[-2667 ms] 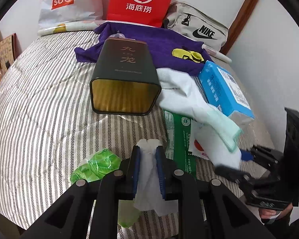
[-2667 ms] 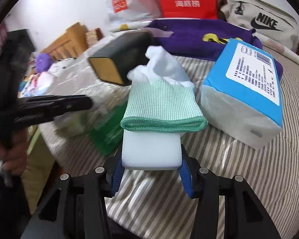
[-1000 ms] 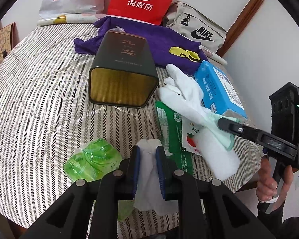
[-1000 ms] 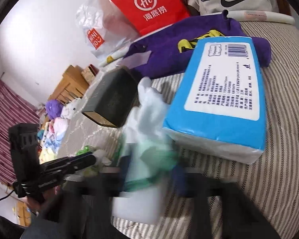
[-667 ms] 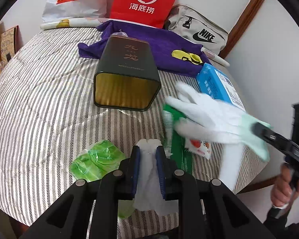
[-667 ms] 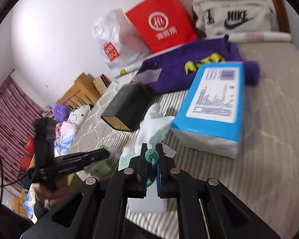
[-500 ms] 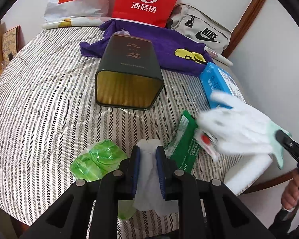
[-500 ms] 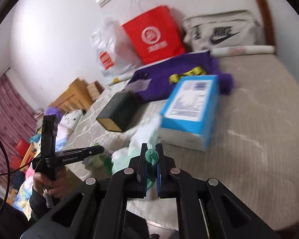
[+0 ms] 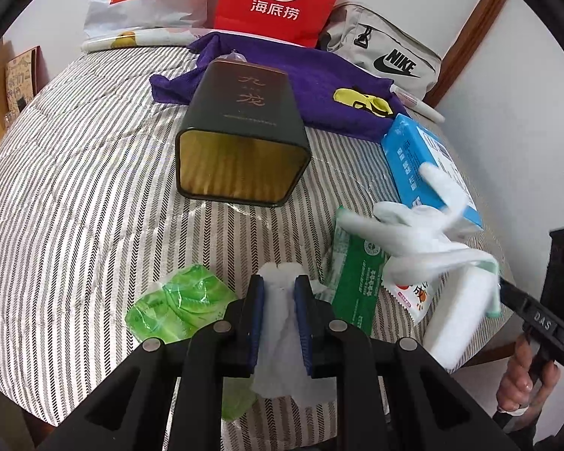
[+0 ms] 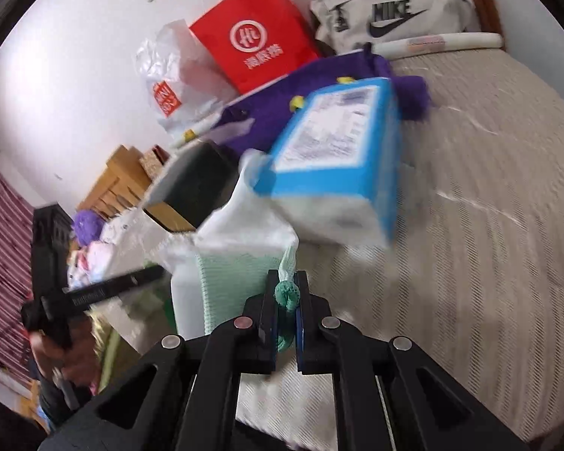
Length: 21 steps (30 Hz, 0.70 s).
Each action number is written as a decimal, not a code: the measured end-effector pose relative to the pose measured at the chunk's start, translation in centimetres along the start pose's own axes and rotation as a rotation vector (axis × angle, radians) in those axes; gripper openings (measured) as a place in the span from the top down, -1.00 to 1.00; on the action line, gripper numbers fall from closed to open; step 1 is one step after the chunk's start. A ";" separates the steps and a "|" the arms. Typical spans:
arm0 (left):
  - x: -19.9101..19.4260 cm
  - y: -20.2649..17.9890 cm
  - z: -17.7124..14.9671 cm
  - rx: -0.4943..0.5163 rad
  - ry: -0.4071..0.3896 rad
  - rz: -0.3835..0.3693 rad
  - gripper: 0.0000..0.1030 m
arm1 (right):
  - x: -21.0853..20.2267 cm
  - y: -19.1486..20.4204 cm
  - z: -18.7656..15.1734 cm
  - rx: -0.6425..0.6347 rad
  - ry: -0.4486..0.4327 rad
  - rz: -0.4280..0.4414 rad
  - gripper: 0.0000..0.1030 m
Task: Organize soft objects
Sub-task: 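Carry the glove with the right tool while the left tool carries the white cloth toward the purple towel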
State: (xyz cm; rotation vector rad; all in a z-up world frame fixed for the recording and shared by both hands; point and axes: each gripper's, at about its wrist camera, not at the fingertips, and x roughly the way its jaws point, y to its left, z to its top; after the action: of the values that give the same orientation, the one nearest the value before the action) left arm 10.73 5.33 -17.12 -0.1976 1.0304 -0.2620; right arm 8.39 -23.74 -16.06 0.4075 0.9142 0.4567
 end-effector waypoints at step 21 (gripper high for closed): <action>-0.5 0.0 0.6 0.007 -0.022 -0.033 0.67 | -10.4 5.0 4.0 -0.150 -0.265 0.086 0.87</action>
State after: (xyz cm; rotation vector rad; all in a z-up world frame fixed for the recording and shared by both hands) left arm 11.01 5.54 -16.40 -0.2113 1.0047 -0.2928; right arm 5.22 -25.79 -4.43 0.3616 0.6035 0.5327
